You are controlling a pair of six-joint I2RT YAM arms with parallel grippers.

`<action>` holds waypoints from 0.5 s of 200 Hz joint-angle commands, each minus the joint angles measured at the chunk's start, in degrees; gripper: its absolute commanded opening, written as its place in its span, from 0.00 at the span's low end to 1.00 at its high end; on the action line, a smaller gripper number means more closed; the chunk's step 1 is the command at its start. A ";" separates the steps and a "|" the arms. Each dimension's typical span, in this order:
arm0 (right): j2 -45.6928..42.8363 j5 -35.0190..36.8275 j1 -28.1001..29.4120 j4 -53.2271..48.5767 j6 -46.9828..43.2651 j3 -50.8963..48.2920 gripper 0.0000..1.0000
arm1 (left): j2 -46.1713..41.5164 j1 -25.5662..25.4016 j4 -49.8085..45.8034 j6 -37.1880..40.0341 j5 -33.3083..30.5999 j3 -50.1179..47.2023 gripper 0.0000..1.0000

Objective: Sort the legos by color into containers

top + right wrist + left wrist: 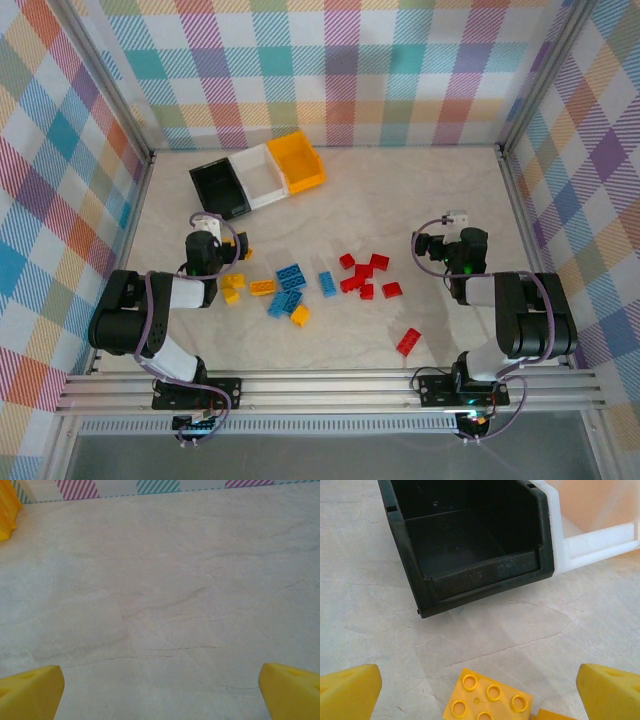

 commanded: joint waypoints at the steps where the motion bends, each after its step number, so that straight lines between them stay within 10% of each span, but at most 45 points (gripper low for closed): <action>1: 0.36 0.34 0.07 0.45 0.65 1.08 1.00 | -0.37 0.29 0.59 0.61 0.22 -0.16 1.00; 47: -0.32 1.98 0.05 -0.33 1.27 1.32 1.00 | -2.58 0.27 -4.42 0.20 -0.69 1.97 1.00; 100: -8.81 8.84 -0.01 -28.49 7.16 13.75 1.00 | -14.80 0.27 -28.85 -5.68 -7.73 9.41 1.00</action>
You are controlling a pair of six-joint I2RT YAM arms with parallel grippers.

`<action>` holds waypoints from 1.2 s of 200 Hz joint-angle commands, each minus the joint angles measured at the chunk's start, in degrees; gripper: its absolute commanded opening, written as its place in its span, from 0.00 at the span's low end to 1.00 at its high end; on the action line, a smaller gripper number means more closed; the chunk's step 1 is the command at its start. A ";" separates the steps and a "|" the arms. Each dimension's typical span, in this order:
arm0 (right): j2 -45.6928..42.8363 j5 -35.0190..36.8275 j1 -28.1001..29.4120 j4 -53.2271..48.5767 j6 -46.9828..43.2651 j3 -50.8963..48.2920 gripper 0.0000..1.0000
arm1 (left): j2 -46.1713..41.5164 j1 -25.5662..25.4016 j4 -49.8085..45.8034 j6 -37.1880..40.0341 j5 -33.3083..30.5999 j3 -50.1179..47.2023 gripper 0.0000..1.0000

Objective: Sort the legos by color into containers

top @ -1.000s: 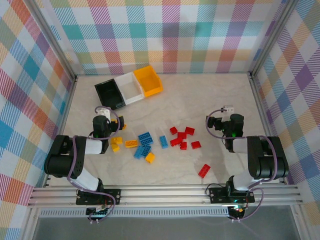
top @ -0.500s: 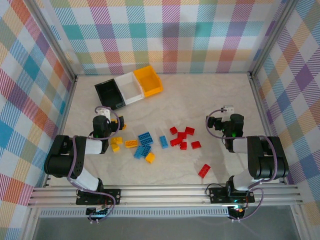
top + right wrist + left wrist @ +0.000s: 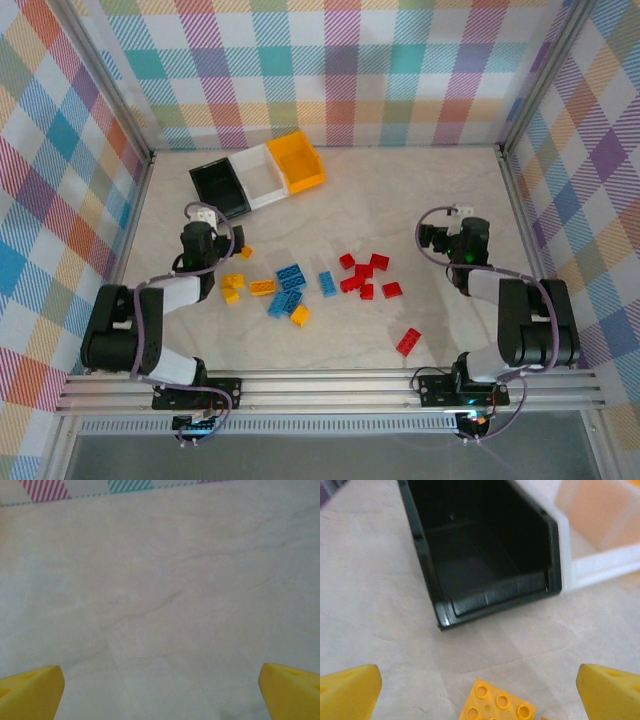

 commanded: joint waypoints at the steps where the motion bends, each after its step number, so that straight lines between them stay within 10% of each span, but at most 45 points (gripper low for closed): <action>1: -4.75 3.45 -0.06 -15.06 5.16 7.03 1.00 | -6.60 0.32 -14.39 -4.53 -4.44 4.47 1.00; 48: -5.31 0.15 -0.15 -50.01 16.17 28.34 1.00 | -9.55 0.19 -47.95 -17.71 -2.94 20.73 1.00; 130: 0.12 -10.84 6.14 -84.64 20.74 45.42 1.00 | -14.67 -2.68 -67.10 -22.38 14.07 30.46 1.00; 240: 6.64 -9.32 20.86 -88.46 31.12 37.62 0.89 | -16.44 -19.38 -70.70 -27.26 14.80 23.03 1.00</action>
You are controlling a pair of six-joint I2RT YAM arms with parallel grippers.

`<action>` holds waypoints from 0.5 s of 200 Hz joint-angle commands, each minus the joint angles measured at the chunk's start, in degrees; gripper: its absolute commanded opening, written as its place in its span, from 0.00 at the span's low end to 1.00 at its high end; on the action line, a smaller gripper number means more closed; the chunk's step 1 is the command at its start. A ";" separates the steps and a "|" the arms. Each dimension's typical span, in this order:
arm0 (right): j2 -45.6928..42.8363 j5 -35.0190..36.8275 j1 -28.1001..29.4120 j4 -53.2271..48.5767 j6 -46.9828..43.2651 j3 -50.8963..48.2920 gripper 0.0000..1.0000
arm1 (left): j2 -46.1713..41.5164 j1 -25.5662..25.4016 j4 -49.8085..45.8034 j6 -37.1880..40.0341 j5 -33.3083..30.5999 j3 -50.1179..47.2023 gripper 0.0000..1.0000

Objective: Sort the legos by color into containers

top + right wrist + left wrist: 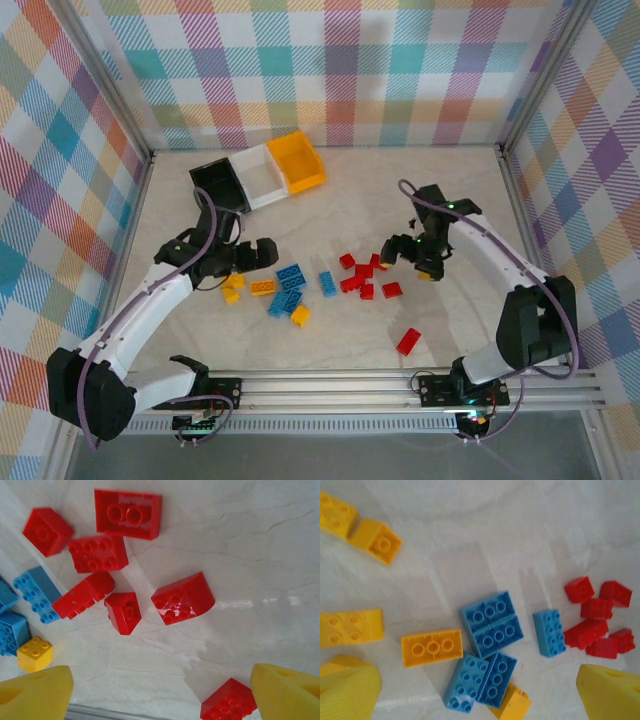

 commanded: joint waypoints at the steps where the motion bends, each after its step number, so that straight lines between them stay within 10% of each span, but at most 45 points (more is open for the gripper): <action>1: 3.89 0.95 1.76 0.39 4.80 1.29 0.89 | -0.22 -1.52 -1.39 -3.10 -0.77 -1.24 1.00; 100: 24.06 5.86 3.77 1.36 7.94 17.78 0.73 | -2.01 -1.71 -5.68 -3.42 -4.28 0.61 1.00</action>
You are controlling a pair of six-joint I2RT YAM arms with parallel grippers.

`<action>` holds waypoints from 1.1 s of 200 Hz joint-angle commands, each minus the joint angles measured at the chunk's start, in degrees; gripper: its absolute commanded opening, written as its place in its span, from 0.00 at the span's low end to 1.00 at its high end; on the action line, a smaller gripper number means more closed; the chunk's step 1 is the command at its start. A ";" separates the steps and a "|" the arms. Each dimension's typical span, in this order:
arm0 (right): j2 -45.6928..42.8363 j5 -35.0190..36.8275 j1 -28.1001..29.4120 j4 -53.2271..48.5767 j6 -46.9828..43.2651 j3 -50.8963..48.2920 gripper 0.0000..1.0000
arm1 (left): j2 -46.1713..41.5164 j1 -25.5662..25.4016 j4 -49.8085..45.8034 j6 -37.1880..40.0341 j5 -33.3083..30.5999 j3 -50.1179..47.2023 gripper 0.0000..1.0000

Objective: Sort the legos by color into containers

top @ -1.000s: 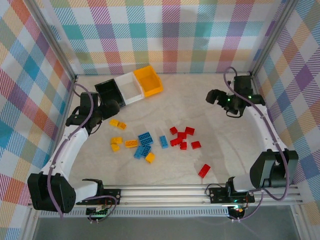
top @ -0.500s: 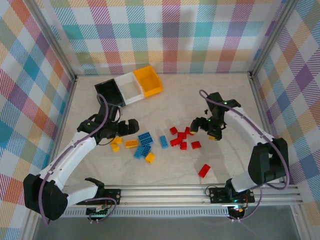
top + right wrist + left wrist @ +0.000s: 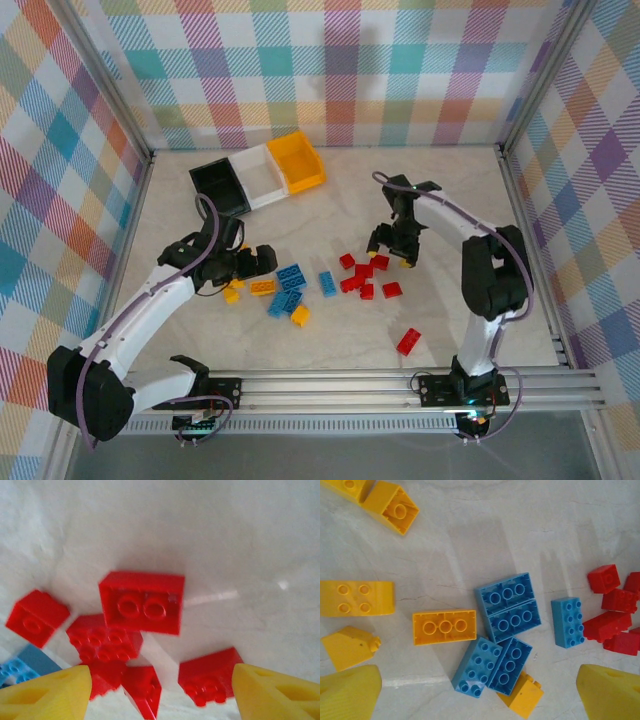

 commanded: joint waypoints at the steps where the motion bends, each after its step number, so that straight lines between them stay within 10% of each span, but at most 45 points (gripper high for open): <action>1: 3.37 1.16 0.47 -0.50 1.47 3.79 0.73 | -1.89 -0.60 -2.76 -0.42 -1.71 1.37 1.00; 220: 13.56 5.63 2.15 -0.38 2.81 9.12 0.65 | -6.53 -0.51 -6.11 -0.54 -5.11 0.19 1.00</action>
